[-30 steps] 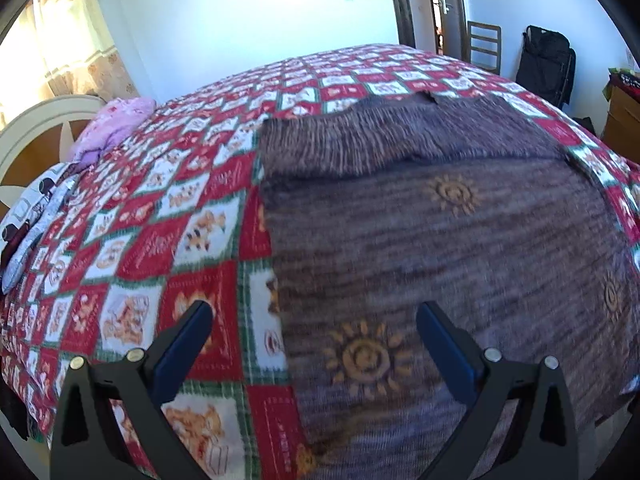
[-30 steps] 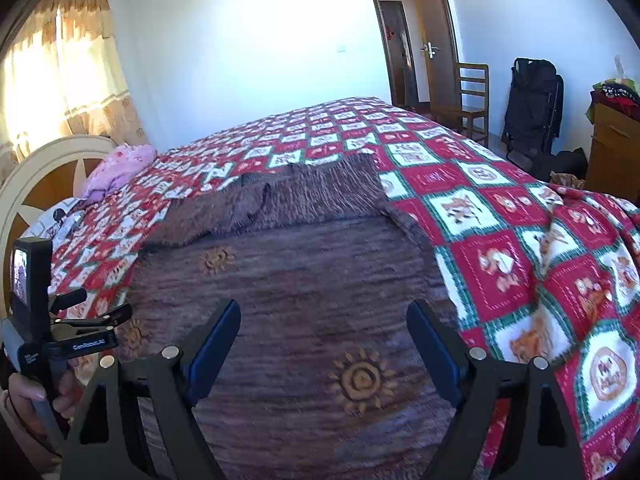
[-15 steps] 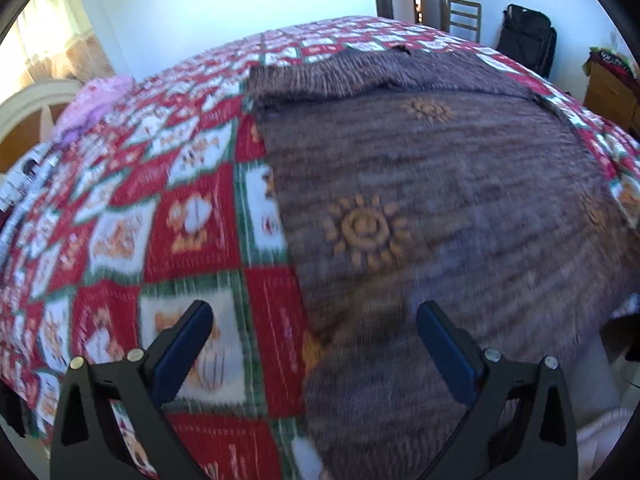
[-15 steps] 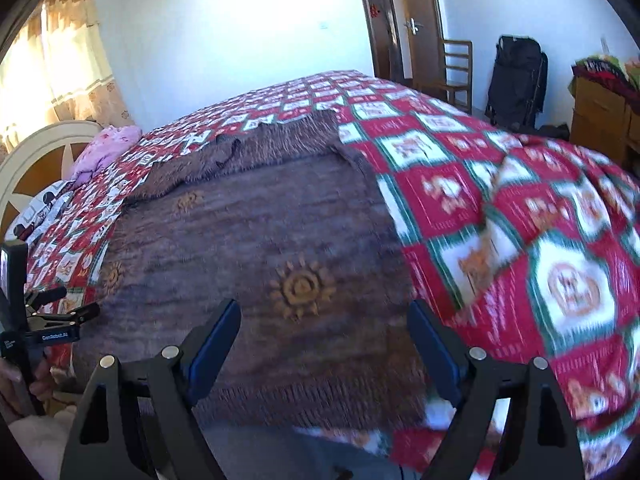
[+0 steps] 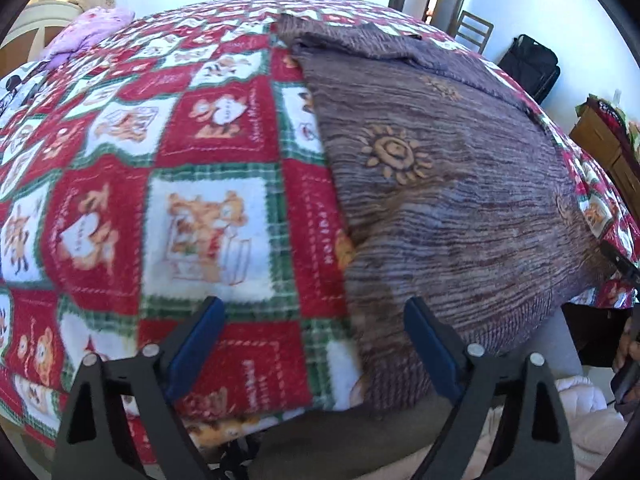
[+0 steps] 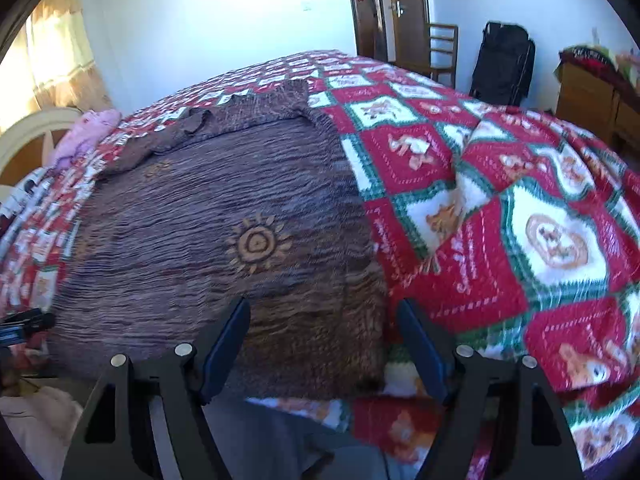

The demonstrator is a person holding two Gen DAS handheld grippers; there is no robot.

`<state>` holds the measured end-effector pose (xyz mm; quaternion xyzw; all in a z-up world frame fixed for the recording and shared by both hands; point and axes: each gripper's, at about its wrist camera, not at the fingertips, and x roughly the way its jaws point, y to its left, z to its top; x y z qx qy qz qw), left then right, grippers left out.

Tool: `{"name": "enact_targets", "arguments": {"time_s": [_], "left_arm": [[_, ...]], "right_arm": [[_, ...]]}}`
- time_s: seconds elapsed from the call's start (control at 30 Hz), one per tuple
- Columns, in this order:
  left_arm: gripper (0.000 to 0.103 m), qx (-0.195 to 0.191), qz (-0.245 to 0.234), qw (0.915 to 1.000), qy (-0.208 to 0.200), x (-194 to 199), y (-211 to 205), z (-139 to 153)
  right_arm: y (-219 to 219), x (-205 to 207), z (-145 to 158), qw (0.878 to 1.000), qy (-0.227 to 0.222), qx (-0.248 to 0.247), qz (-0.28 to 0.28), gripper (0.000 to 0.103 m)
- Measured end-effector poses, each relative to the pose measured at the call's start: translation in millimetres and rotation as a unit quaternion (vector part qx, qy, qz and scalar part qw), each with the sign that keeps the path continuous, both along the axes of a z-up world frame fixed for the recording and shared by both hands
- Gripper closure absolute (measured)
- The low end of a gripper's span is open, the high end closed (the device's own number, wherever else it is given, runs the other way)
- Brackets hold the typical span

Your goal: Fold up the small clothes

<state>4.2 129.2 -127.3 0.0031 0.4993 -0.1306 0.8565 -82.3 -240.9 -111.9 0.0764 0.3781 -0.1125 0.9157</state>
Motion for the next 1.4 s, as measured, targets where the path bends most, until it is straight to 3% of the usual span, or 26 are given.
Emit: {"name": "enact_targets", "arguments": {"time_s": [0.17,0.2,0.23,0.3,0.37,0.57,0.63,0.67,0.7,0.83,0.93,1.0,1.2,1.4], "left_arm": [[0.014,-0.004,-0.016,0.9999,-0.004,-9,0,0],[0.02,-0.009,-0.025,0.9996,-0.004,-10,-2,1],[0.028,-0.018,-0.037,0.9991,-0.002,-12,-3,3],[0.038,-0.042,-0.065,0.9969,0.009,-18,-7,5],[0.038,-0.055,-0.09,0.9943,0.018,-22,-12,6],[0.039,-0.052,-0.117,0.9915,0.024,-27,-24,7],[0.06,-0.045,-0.118,0.9917,0.024,-27,-27,8],[0.066,-0.038,-0.111,0.9927,0.025,-27,-27,8],[0.074,-0.035,-0.106,0.9934,0.025,-26,-26,8],[0.085,-0.051,-0.102,0.9928,0.036,-26,-22,6],[0.092,-0.038,-0.102,0.9936,0.032,-27,-27,5],[0.094,-0.042,-0.102,0.9935,0.031,-28,-27,7],[0.095,-0.067,-0.101,0.9926,0.006,-15,-31,28],[0.095,-0.102,-0.095,0.99,-0.022,23,-34,60]], "right_arm": [[9,9,-13,0.999,0.045,-0.017,0.016,0.027],[10,10,-16,0.998,0.053,-0.013,0.019,0.032],[10,10,-19,0.998,0.059,-0.01,0.023,0.047],[9,7,-19,0.998,0.055,-0.004,0.026,0.058],[7,7,-18,0.998,0.055,-0.002,0.026,0.067],[2,5,-20,0.998,0.052,0.01,0.037,0.068],[4,4,-19,0.998,0.052,0.009,0.036,0.078],[3,3,-18,0.998,0.051,0.011,0.035,0.084],[1,2,-17,0.998,0.047,0.021,0.035,0.085],[-5,-1,-19,0.998,0.039,0.046,0.032,0.087],[-3,1,-20,0.998,0.04,0.044,0.033,0.087],[-4,1,-15,0.997,0.033,0.056,0.04,0.093],[-14,9,14,0.988,0.003,0.137,0.069,0.094],[-19,50,55,0.974,-0.035,0.197,0.102,0.094]]}}
